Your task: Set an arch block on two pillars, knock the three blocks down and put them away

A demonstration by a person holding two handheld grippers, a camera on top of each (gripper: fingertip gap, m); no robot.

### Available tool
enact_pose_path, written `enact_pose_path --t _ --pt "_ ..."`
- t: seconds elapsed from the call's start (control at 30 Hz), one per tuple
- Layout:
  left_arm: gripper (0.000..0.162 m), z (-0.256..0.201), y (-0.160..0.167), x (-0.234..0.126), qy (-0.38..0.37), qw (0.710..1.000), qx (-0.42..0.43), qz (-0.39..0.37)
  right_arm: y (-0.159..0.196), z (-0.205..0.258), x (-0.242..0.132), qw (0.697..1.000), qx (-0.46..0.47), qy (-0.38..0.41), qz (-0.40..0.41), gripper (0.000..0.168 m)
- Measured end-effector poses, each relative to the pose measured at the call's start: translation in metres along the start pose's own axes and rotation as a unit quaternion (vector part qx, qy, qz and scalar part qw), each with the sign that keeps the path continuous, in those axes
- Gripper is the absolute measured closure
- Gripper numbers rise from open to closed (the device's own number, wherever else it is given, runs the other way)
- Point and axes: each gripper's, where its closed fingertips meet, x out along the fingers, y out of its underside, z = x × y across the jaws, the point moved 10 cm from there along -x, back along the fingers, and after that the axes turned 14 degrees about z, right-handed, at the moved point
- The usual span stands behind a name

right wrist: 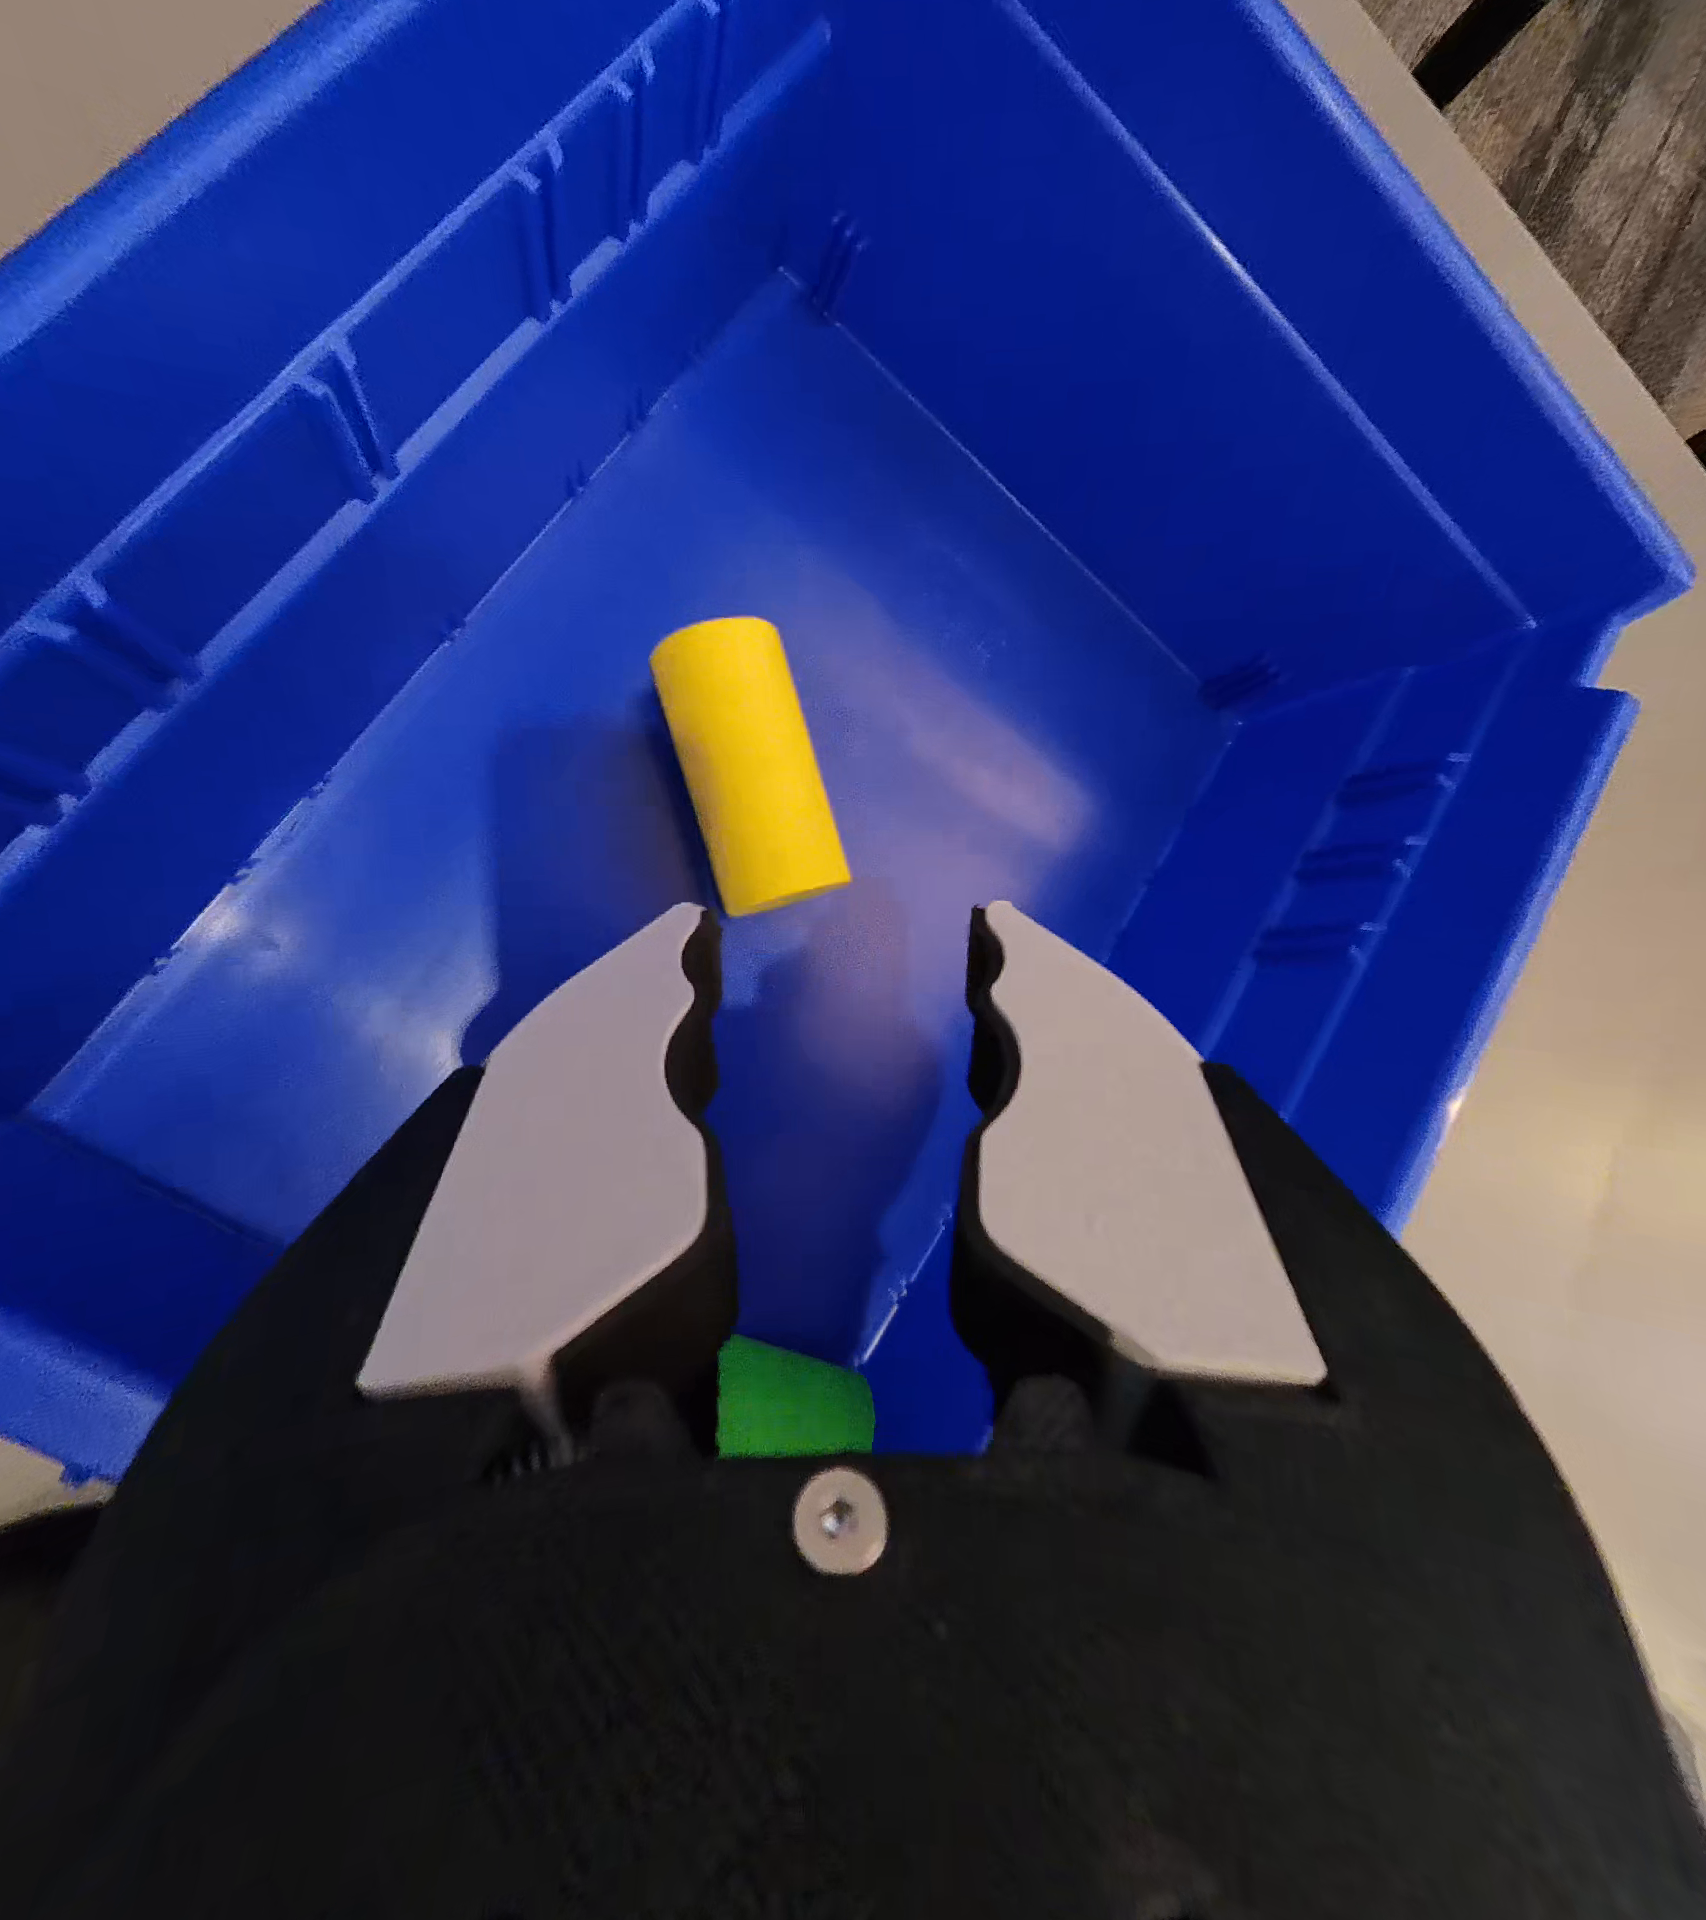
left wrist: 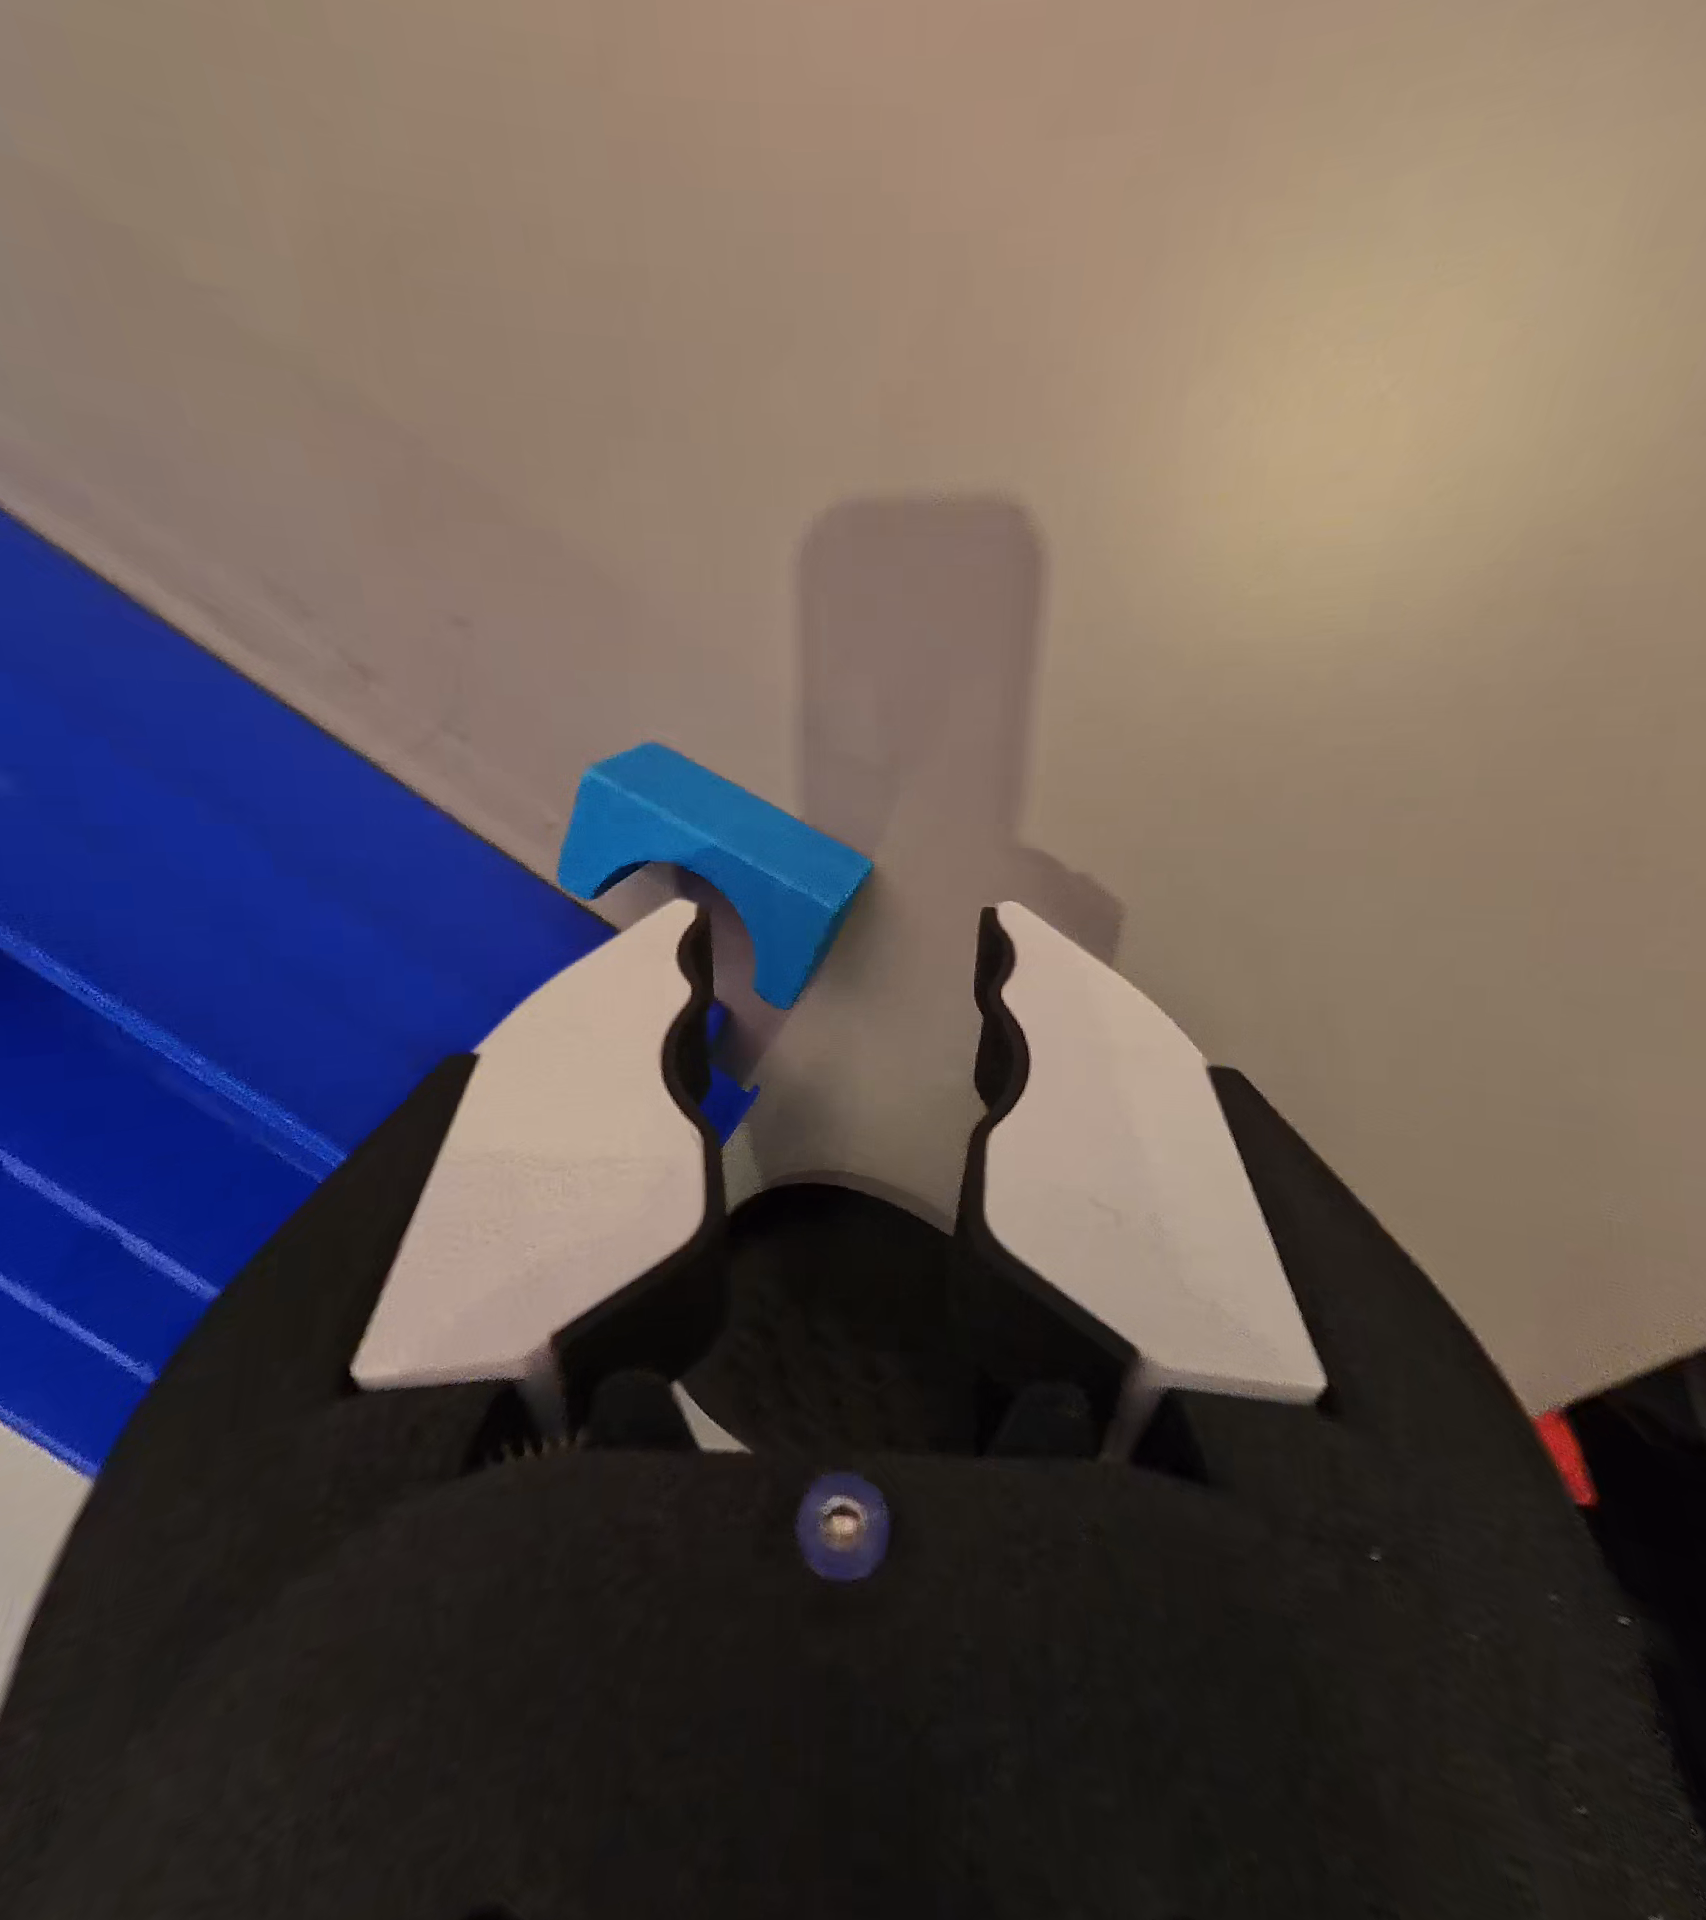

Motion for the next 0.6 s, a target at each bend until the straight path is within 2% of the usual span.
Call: enact_pose_path --t 0.13,0.23,0.33,0.43,0.6 --pt "0.110 0.007 -0.009 0.016 -0.040 0.992 -0.113 0.040 0.006 0.001 -0.005 1.000 0.000 -0.008 -0.013 0.121" --pt "0.113 0.010 -0.011 0.023 -0.036 0.981 -0.186 0.046 0.009 0.003 -0.007 0.999 0.001 -0.020 -0.026 0.120" --pt "0.110 0.010 -0.012 0.031 -0.022 0.968 -0.244 0.049 0.011 0.007 -0.007 0.999 -0.008 -0.024 -0.027 0.120" --pt "0.106 0.010 -0.012 0.041 -0.001 0.959 -0.273 0.082 0.013 0.010 -0.007 0.999 -0.023 -0.024 -0.016 0.121" --pt "0.131 0.012 -0.012 0.047 -0.039 0.960 -0.244 0.133 0.017 0.013 -0.011 0.999 -0.036 -0.008 -0.011 0.121"
